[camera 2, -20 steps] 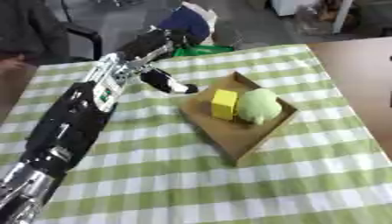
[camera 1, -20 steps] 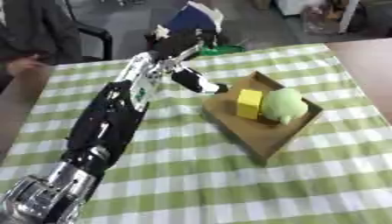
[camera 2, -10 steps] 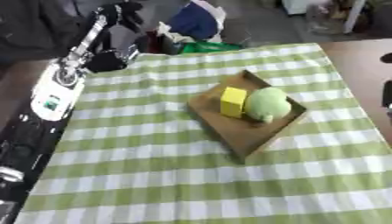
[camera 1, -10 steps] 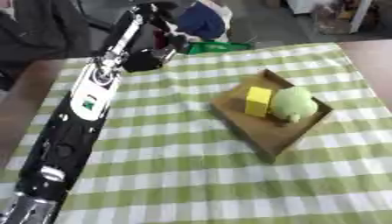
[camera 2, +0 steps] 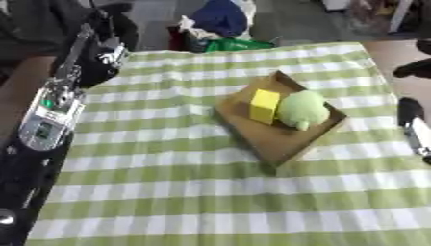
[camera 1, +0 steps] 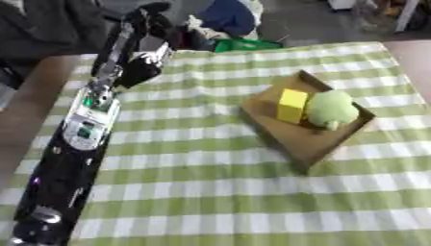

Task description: Pick up objects on the table and place them in the box.

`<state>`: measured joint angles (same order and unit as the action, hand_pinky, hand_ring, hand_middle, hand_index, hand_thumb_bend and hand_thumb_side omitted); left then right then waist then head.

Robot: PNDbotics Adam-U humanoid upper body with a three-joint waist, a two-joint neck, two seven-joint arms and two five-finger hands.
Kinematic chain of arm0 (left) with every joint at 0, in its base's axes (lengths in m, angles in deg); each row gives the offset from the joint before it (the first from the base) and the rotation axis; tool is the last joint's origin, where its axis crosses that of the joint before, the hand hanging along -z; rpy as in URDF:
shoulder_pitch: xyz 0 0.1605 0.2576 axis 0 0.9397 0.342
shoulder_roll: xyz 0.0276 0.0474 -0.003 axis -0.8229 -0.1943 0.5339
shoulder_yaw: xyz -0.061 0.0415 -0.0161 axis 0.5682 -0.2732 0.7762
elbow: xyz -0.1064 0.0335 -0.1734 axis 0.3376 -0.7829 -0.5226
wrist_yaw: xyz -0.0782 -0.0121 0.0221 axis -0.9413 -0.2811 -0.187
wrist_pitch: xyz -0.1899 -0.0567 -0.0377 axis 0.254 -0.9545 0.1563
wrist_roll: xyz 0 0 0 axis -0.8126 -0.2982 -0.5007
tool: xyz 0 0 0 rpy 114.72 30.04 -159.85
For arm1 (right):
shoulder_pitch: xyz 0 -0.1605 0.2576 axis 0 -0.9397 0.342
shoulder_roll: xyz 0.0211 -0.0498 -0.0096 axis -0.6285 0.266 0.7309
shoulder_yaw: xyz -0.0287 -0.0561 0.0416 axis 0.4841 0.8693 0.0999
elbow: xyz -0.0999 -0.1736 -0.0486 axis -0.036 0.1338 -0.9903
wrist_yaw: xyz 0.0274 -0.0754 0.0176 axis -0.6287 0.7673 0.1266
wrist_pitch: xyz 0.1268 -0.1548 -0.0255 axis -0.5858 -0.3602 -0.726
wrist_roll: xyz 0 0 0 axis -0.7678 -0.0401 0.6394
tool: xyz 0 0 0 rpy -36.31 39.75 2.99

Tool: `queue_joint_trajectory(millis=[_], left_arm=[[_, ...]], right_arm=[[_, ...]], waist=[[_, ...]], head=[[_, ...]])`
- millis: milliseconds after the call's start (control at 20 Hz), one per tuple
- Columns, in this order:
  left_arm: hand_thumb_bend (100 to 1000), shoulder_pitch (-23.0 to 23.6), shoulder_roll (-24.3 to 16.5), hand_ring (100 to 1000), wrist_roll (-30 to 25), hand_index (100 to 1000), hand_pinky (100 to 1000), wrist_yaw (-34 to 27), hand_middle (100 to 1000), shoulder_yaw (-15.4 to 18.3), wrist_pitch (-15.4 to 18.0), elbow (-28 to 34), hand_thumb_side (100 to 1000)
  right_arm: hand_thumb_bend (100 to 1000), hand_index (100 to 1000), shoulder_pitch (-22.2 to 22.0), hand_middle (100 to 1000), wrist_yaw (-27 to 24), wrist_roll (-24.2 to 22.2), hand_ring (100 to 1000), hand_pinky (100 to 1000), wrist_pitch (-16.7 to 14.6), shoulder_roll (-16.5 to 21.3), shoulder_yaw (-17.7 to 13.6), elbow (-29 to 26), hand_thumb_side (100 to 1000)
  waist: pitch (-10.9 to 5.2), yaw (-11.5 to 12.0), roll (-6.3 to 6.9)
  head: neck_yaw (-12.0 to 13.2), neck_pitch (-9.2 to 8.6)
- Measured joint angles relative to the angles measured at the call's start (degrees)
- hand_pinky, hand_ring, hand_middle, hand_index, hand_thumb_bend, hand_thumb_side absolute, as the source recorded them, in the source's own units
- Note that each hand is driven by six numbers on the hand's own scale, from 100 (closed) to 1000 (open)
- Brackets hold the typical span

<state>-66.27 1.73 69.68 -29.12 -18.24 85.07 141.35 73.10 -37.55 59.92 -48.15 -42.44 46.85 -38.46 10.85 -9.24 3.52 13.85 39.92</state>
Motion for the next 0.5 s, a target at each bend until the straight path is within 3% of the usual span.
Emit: queue_joint_trajectory(millis=[500], left_arm=[[286,3.21,2.13,576,-0.41,848,674,-1.61,583,0.98,-1.08,2.49,589]], right_arm=[[100,976,-0.89,706,0.3,-2.15,813,876,-0.67,-0.05,2.07,-0.73,419]], waist=[[-0.16,0.41,0.03]], head=[[0.92,2.63]])
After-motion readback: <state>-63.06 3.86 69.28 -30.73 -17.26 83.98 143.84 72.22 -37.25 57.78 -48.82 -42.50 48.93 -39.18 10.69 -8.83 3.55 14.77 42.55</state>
